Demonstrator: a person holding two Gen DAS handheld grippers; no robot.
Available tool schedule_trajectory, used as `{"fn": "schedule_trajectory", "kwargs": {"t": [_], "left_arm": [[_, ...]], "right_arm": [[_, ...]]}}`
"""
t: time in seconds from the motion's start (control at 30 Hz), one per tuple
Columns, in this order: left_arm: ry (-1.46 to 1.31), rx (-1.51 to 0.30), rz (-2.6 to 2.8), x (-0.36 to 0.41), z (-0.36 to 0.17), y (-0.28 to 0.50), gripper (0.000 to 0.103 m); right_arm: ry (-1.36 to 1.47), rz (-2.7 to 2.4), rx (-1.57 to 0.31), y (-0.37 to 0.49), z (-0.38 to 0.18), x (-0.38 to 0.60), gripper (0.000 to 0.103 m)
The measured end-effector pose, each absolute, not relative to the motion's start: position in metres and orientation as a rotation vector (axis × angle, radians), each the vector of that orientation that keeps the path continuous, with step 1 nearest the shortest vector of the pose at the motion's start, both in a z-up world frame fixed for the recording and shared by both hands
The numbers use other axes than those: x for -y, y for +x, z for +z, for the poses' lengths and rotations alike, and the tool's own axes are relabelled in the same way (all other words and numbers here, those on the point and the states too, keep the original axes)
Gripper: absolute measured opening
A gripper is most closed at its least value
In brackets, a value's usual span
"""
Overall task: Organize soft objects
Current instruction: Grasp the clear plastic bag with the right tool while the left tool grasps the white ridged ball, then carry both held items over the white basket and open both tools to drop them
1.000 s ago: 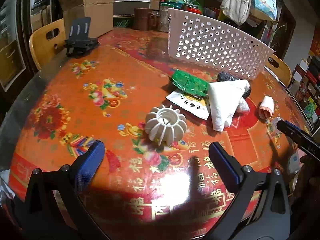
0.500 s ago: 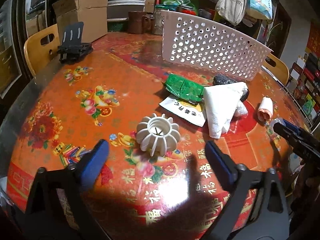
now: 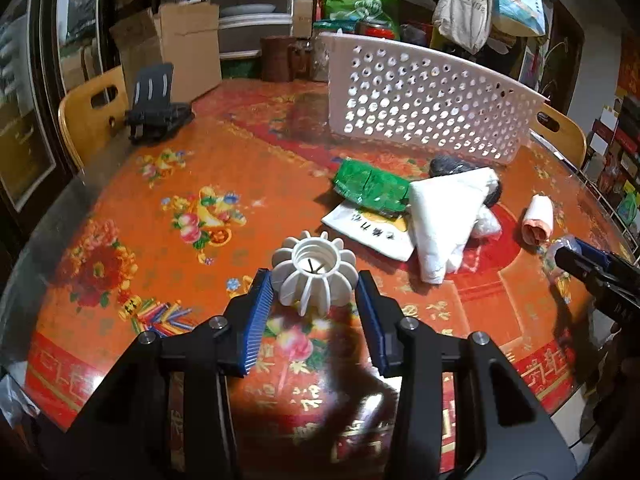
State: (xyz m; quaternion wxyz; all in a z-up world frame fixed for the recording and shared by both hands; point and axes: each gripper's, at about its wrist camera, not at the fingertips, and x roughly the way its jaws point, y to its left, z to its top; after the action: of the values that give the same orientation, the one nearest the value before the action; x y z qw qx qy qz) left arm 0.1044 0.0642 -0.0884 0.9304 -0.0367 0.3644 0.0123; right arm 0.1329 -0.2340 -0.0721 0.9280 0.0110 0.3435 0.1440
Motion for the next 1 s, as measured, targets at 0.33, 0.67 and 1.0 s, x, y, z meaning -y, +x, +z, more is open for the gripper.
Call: {"fn": "schedule_trajectory", "kwargs": {"t": [0.33,0.67,1.0], "left_arm": [[-0.079,-0.721,-0.021,-0.049,-0.067,0.102,0.039],[-0.060,-0.661,-0.079,-0.030,-0.031,0.109,0.039],[-0.052,-0.577,-0.143,-0.021,0.028,0.137,0.039]], "right_arm": [[0.067,0.327,-0.700,0.131,-0.068,0.244,0.054],[0.071,0.339,-0.609,0.133,-0.022,0.266,0.054],[-0.015,0.402,-0.525,0.155,0.047,0.264,0.054]]}}
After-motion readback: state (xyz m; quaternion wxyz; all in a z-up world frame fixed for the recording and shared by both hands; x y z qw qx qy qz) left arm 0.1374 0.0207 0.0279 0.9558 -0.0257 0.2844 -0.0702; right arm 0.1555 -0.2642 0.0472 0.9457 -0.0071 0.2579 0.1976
